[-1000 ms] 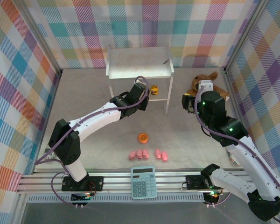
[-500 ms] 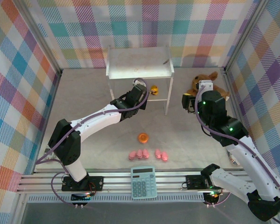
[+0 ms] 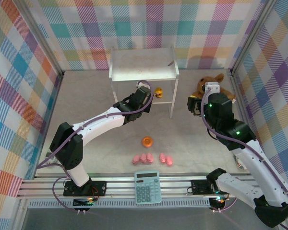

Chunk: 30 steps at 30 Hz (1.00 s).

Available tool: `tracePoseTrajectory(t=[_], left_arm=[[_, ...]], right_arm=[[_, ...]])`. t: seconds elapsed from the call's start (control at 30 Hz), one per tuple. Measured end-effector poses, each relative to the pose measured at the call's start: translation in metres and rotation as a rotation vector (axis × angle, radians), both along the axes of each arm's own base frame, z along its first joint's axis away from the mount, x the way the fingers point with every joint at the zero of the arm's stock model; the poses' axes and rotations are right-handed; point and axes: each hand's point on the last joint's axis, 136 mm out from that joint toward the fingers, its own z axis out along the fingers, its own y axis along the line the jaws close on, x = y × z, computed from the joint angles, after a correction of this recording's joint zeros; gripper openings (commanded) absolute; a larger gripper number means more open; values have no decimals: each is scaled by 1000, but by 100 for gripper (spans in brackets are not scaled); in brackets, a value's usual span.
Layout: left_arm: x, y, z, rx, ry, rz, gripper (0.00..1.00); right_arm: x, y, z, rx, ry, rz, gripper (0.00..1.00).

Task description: Place and organize the plastic toys onto the shelf

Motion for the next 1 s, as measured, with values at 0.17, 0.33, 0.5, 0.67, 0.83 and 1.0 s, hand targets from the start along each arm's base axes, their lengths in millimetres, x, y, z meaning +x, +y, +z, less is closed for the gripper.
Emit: tracePoseTrajectory(t=[0.17,0.33,0.5,0.67,0.83,1.0], left_arm=[[0,0,0,1,2,0,53],[2,-1,-4,2,8,5,54],[5,-4,-4,-4,10,13,55],[5,-4,-5,-10,13,18,57],[7,-4,-9,-8,19,21,59],[7,-4,-9,-11,18,24,64]], right_arm=[[0,-2,0,0,0,-5,58],[0,-2,1,2,-3,-6,58],[-1,-3,0,2,-3,-6,58],[0,-5,0,1,-2,-12,58],[0,-5,-1,1,-2,-14,58],[0,-5,-1,1,-2,-13,58]])
